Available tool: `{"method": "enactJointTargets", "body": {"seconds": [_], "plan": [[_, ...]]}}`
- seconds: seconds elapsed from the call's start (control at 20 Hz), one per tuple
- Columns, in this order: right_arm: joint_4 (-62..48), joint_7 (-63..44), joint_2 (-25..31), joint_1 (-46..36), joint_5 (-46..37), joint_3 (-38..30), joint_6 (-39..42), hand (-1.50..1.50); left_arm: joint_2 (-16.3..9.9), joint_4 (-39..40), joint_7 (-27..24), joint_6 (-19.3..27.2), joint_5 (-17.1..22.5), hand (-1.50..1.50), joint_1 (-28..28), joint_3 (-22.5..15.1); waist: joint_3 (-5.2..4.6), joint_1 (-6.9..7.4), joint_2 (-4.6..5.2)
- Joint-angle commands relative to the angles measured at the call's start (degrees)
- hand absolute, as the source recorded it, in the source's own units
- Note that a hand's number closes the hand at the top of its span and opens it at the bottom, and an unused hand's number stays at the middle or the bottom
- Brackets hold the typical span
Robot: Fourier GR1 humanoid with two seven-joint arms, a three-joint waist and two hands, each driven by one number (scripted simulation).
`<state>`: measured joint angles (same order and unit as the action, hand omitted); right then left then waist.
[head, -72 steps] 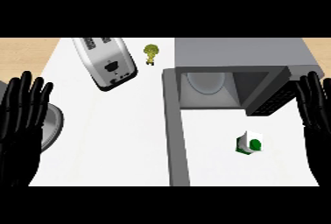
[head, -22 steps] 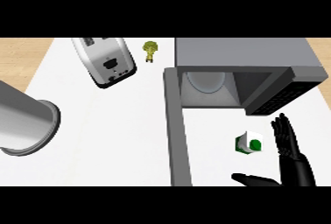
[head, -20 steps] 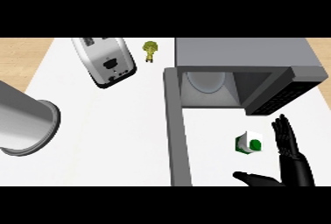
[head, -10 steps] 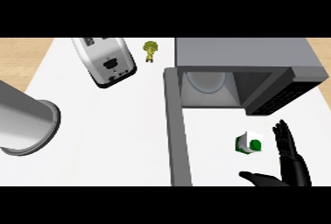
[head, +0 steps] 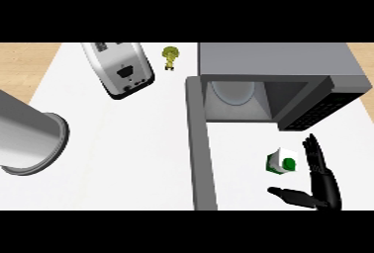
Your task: Pick up the milk, place it into the microwave and close the microwave
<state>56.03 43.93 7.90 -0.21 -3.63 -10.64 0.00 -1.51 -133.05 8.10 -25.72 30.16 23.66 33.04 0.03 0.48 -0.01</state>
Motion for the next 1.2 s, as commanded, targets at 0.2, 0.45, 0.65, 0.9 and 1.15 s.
{"method": "enactJointTargets", "body": {"seconds": [0.2, 0.45, 0.65, 0.9, 1.15], "plan": [[-16.7, 10.0, 3.1, -7.1, -1.0, -2.6, 0.2, -1.5, 0.5, -1.5, 1.1, -1.7, 2.6, -1.5, 1.2, 1.4, 0.0, 0.1, 0.01], [-30.9, 16.6, 3.5, -14.4, -2.1, -3.9, -0.2, 1.5, 1.0, -0.3, -0.5, -4.2, 3.7, -1.5, 2.2, 2.9, 0.03, 0.44, 0.08], [-30.6, 19.8, 3.6, -16.2, -3.6, -2.2, 1.3, 1.5, 1.0, -4.6, 2.8, 0.7, 1.5, -1.5, 0.3, 0.2, 0.06, 0.32, 0.11], [-29.2, 20.7, 1.3, -19.1, -3.3, -3.1, -2.9, 1.5, -0.8, -1.2, 1.1, -1.5, 3.9, -1.5, 0.6, 3.7, 0.02, 0.32, 0.03], [-33.3, 24.2, 2.1, -21.1, -3.6, -3.4, -1.5, 1.5, 1.4, -3.9, 0.1, -1.5, 2.0, -1.5, 3.3, -0.3, 0.07, 0.59, 0.17]]}}
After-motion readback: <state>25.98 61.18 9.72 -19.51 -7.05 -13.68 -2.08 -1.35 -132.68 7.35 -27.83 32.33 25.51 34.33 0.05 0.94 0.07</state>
